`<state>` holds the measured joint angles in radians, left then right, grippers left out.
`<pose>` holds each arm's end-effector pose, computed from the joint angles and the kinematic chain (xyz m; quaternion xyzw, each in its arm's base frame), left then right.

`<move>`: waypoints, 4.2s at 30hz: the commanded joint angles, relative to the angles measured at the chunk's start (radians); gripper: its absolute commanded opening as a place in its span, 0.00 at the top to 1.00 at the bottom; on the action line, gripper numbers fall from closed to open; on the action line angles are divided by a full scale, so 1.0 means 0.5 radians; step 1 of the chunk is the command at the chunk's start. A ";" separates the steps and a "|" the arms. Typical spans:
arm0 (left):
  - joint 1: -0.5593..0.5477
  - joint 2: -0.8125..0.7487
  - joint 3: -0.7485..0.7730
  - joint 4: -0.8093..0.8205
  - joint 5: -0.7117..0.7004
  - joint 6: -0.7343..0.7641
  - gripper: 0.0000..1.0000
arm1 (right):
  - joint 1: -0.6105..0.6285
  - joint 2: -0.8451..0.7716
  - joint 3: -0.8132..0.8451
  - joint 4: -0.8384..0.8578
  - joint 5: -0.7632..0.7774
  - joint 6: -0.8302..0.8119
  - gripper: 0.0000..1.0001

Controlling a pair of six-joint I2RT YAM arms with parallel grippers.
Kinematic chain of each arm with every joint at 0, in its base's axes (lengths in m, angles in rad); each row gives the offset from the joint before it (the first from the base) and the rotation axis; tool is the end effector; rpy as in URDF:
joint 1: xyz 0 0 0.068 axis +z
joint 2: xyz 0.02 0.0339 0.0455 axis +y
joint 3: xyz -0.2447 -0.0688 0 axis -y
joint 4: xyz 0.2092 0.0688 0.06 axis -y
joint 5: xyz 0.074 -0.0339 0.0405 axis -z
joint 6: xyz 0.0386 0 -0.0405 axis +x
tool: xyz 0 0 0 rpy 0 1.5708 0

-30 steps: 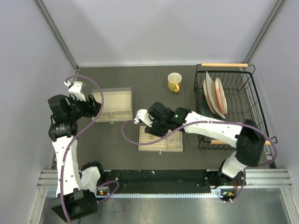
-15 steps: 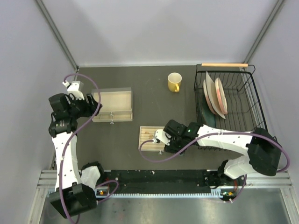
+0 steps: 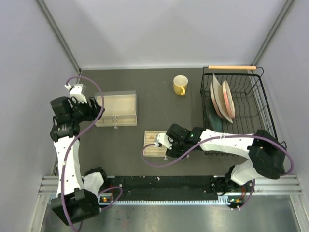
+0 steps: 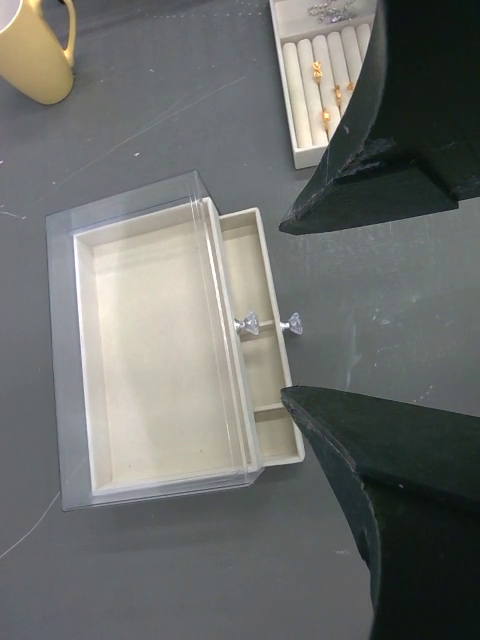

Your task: Organize the mixed jewelry

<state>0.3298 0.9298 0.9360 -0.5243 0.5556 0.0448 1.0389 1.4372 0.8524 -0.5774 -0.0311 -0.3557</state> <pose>0.1724 0.0375 0.3180 0.0183 0.8426 -0.1430 0.5188 0.1205 0.2072 0.1873 -0.6311 0.7485 0.0823 0.1860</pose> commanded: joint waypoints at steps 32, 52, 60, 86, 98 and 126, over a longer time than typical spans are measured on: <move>0.086 0.150 -0.046 0.257 0.009 0.036 0.33 | 0.134 0.479 0.228 0.219 0.209 0.089 0.64; 0.104 0.772 0.346 0.490 -0.488 -0.083 0.32 | 0.140 0.347 0.734 -0.223 0.274 -0.101 1.00; 0.107 1.137 0.567 0.533 -0.436 -0.246 0.32 | 0.189 0.451 0.973 -0.321 0.268 -0.172 1.00; -0.052 2.140 1.398 0.570 -0.338 -0.608 0.30 | 0.383 1.013 1.673 -0.539 0.219 -0.249 1.00; -0.175 2.362 1.485 0.502 -0.286 -0.605 0.33 | 0.416 1.117 1.814 -0.576 0.191 -0.261 1.00; -0.448 2.181 1.070 0.644 -0.237 -0.654 0.39 | 0.426 1.255 1.992 -0.573 0.071 -0.261 1.00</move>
<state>0.1303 2.0464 1.4975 -0.1871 0.4301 -0.2657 1.2354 2.0621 1.7790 -0.8848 0.0147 -0.4793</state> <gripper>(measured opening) 0.619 0.027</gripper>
